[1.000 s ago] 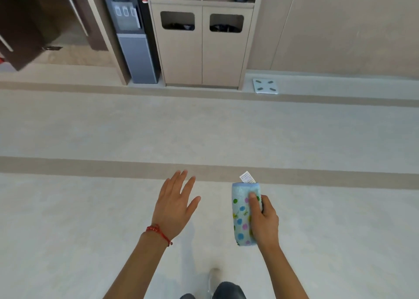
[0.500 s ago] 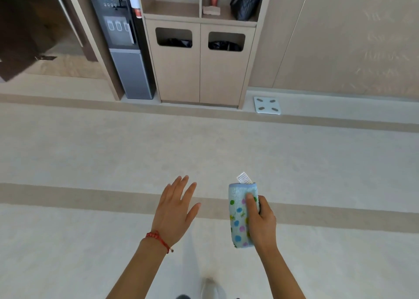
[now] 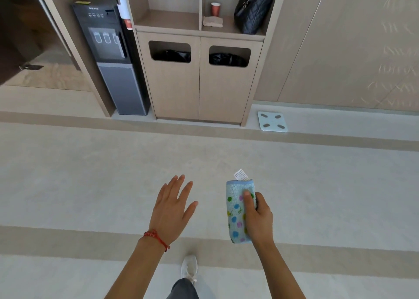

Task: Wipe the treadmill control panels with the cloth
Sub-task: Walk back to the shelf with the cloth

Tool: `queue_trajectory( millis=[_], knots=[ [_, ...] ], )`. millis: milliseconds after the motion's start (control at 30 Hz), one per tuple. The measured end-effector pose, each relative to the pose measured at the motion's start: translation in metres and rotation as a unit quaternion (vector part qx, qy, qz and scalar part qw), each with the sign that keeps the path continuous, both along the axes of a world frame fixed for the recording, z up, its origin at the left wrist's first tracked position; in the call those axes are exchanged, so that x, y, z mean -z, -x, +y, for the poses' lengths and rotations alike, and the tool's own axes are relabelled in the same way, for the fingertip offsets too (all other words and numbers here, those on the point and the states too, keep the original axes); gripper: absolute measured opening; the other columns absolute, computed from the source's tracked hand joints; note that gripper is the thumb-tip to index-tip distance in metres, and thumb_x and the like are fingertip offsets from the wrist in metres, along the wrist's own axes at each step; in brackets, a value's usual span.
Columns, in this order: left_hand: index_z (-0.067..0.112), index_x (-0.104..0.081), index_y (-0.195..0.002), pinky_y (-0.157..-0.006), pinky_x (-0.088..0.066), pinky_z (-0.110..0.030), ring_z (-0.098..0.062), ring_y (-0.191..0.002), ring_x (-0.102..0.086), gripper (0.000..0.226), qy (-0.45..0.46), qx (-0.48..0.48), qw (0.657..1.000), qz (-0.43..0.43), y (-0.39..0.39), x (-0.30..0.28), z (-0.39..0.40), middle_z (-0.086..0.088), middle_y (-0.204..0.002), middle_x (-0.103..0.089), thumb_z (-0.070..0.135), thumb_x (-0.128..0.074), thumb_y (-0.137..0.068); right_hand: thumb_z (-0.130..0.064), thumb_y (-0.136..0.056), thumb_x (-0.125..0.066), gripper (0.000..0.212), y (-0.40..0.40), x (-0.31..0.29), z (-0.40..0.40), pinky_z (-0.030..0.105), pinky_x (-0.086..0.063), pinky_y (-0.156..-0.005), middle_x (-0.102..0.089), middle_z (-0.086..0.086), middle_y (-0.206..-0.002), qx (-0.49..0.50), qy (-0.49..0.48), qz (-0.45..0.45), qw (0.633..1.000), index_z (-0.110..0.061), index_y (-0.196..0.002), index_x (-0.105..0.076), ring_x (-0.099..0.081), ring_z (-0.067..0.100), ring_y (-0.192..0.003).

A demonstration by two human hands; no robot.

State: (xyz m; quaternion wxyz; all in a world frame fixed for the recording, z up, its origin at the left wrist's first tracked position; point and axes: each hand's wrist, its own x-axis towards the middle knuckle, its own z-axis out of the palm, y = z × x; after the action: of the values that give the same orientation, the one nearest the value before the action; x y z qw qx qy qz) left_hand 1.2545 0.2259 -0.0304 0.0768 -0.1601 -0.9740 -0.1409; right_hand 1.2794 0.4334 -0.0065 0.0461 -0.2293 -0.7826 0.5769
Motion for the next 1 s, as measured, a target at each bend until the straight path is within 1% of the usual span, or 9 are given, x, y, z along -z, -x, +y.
queue_trajectory(
  millis=[133,233,467,533,667,833,1000],
  knots=[
    [0.006,-0.056,-0.124,-0.095,-0.037,-0.053,-0.033,-0.121,-0.048,0.063,0.002,0.014,1.0,0.0,0.082,-0.006,-0.008,-0.017,-0.131,-0.053,0.049,-0.017,-0.099,-0.035,-0.094,-0.046,0.031,0.08,-0.004,-0.01,0.014,-0.043,-0.044,-0.058,-0.003,-0.063,0.004,0.01,-0.002,1.0,-0.016,-0.069,-0.045,-0.059,0.007,-0.054],
    [0.006,-0.057,-0.124,-0.095,-0.036,-0.054,-0.034,-0.12,-0.05,0.064,0.014,0.017,1.0,-0.008,0.14,-0.009,-0.012,-0.018,-0.131,-0.053,0.049,-0.017,-0.099,-0.034,-0.094,-0.046,0.032,0.131,-0.004,-0.013,0.014,-0.043,-0.043,-0.058,-0.003,-0.061,0.007,0.013,-0.01,1.0,-0.016,-0.069,-0.045,-0.058,0.005,-0.052],
    [0.008,-0.055,-0.126,-0.097,-0.034,-0.052,-0.033,-0.122,-0.049,0.062,0.016,0.007,0.999,-0.031,0.26,0.0,-0.003,-0.016,-0.132,-0.053,0.05,-0.017,-0.099,-0.034,-0.094,-0.046,0.031,0.257,0.005,-0.002,0.021,-0.047,-0.049,-0.06,0.002,-0.065,0.002,0.012,-0.025,1.0,-0.016,-0.069,-0.046,-0.061,0.014,-0.058],
    [0.007,-0.056,-0.125,-0.096,-0.034,-0.052,-0.034,-0.121,-0.05,0.063,0.012,0.004,1.0,-0.029,0.3,0.003,0.004,-0.017,-0.131,-0.054,0.05,-0.017,-0.099,-0.034,-0.094,-0.046,0.03,0.299,0.006,0.003,0.019,-0.046,-0.049,-0.059,0.001,-0.065,-0.007,0.01,-0.021,1.0,-0.016,-0.069,-0.047,-0.06,0.012,-0.057],
    [0.006,-0.057,-0.124,-0.096,-0.035,-0.051,-0.034,-0.121,-0.049,0.065,0.006,-0.008,1.0,-0.021,0.373,-0.005,0.02,-0.017,-0.13,-0.054,0.05,-0.016,-0.099,-0.033,-0.094,-0.047,0.031,0.383,-0.005,0.015,0.009,-0.041,-0.043,-0.057,-0.003,-0.062,-0.02,0.011,-0.003,1.0,-0.018,-0.067,-0.045,-0.057,0.007,-0.054],
    [0.005,-0.057,-0.124,-0.097,-0.032,-0.051,-0.035,-0.12,-0.05,0.065,0.0,-0.033,0.999,-0.004,0.462,-0.014,0.024,-0.018,-0.13,-0.054,0.05,-0.017,-0.098,-0.033,-0.095,-0.046,0.03,0.473,-0.015,0.022,0.008,-0.041,-0.042,-0.059,-0.004,-0.064,-0.029,0.008,0.005,1.0,-0.02,-0.067,-0.045,-0.059,0.007,-0.057],
    [0.006,-0.055,-0.125,-0.097,-0.034,-0.051,-0.035,-0.121,-0.048,0.064,-0.023,-0.038,0.999,-0.004,0.544,-0.012,0.013,-0.018,-0.131,-0.053,0.05,-0.018,-0.098,-0.035,-0.095,-0.044,0.028,0.557,-0.012,0.012,0.009,-0.042,-0.044,-0.061,-0.004,-0.068,-0.037,0.003,-0.002,0.999,-0.019,-0.071,-0.047,-0.061,0.007,-0.06]
  ],
)
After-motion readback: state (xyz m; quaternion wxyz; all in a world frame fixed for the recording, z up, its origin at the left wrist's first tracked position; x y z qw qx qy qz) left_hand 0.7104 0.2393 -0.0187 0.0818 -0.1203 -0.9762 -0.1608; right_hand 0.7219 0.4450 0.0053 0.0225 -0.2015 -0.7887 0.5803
